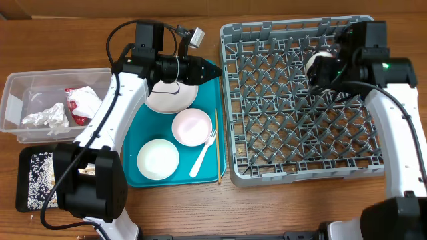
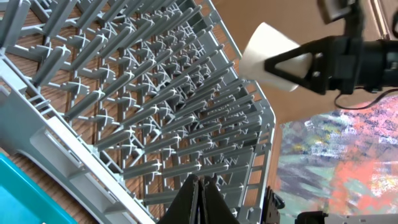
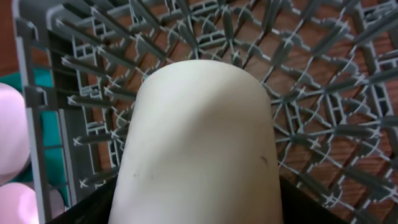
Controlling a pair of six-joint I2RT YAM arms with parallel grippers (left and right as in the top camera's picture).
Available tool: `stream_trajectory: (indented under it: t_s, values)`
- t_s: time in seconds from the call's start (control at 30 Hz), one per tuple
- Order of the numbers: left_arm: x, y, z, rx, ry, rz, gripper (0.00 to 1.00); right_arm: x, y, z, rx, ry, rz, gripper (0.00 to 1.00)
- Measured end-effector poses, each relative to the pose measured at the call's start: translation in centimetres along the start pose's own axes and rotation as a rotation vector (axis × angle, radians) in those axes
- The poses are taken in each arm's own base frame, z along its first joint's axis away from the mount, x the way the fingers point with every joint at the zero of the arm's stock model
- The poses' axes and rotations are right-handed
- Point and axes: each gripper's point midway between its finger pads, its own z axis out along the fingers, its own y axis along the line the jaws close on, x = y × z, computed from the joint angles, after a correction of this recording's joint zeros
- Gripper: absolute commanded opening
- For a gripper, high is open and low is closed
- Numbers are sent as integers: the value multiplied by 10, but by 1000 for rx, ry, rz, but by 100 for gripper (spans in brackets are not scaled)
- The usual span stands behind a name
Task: Sort waste into correct bins and load items into the dishwasher
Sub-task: 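Lower the cup with the right gripper into the gray rack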
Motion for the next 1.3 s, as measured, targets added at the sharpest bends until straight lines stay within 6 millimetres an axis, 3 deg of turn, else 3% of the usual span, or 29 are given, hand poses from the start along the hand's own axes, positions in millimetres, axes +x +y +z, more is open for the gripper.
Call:
stream_trajectory:
  t_s: [0.13,0.27,0.5,0.63,0.8,0.93,1.3]
  values:
    - [2,1,0,-5,5,-10,4,16,0,25,20,102,-12,51]
    - [6,5,0,-26,17,-34,4,44,-10,44,61,249,-3,50]
    - [8,10,0,-55,21,-47,4,55,-14,45,82,297,0,49]
    - [8,10,0,-57,21,-48,4,68,-19,65,100,378,8,49]
    - [8,10,0,-57,21,-44,5,72,-21,70,105,401,10,51]
    - [9,14,-1,-78,24,-48,21,69,-22,71,109,389,8,59]
    - [11,18,-1,-100,28,-57,20,68,-19,72,90,386,15,60]
